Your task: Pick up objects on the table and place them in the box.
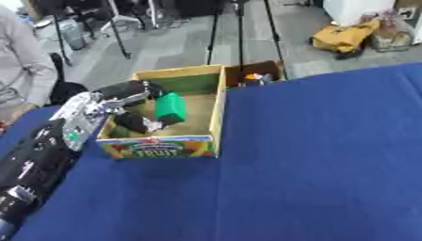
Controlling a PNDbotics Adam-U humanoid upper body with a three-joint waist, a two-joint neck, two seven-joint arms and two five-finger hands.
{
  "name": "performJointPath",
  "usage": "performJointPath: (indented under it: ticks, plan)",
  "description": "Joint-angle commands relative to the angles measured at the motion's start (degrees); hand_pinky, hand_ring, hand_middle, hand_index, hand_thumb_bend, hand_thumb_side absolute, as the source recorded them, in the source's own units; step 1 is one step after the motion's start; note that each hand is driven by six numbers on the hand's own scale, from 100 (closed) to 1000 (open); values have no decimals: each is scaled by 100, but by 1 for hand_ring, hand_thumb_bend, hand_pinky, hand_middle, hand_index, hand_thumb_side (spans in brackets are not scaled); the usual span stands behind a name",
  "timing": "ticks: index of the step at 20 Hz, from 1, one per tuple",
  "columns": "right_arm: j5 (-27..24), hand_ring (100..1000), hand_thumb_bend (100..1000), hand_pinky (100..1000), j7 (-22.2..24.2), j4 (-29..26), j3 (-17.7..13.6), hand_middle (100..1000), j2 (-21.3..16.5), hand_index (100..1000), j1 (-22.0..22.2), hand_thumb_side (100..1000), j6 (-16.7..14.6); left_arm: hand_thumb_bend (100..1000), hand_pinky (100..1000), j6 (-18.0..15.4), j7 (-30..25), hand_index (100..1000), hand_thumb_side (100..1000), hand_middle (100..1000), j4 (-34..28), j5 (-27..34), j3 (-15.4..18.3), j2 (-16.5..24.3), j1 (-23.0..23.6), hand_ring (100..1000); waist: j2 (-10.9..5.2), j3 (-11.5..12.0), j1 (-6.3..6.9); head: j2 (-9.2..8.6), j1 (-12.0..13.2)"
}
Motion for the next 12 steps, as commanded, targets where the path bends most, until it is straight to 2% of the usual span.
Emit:
performJointPath:
  ticks: [1,4,5,8,9,10,11,12]
  plan:
    - [-22,926,100,877,-24,-116,-18,569,-36,814,-69,1000,15,100,829,-111,-226,919,665,810,-16,13,31,153,-63,834,-140,4,-31,-40,-15]
    - [-26,926,100,877,-35,-116,-18,569,-29,814,-67,1000,16,100,845,-152,-334,998,696,837,-42,27,55,155,-48,861,-158,5,-42,-39,-12]
    - [-29,926,100,877,-38,-116,-16,569,-25,814,-68,1000,15,100,852,-168,-357,1000,716,853,-52,39,58,156,-41,871,-165,3,-46,-44,-8]
    - [-42,926,100,877,-43,-116,-10,569,-15,814,-64,1000,21,100,878,-209,-383,1000,820,908,-86,127,90,147,-19,900,-185,2,-57,-50,-4]
    - [-47,926,100,877,-45,-116,-10,570,-12,814,-62,1000,23,174,921,-214,-362,1000,973,971,-111,170,113,144,-20,946,-196,3,-59,-48,-3]
    - [-52,926,100,877,-47,-116,-9,570,-8,814,-60,1000,25,194,932,-218,-308,1000,1000,985,-146,234,140,139,-24,956,-206,6,-62,-49,-3]
    - [-56,926,100,877,-48,-116,-8,570,-4,814,-57,1000,27,151,944,-202,-208,1000,1000,990,-191,325,179,135,-34,960,-218,13,-65,-52,-5]
    - [-59,926,100,877,-48,-116,-7,570,0,814,-53,1000,29,153,944,-160,-55,1000,1000,985,-251,430,215,138,-47,957,-228,20,-69,-52,-8]
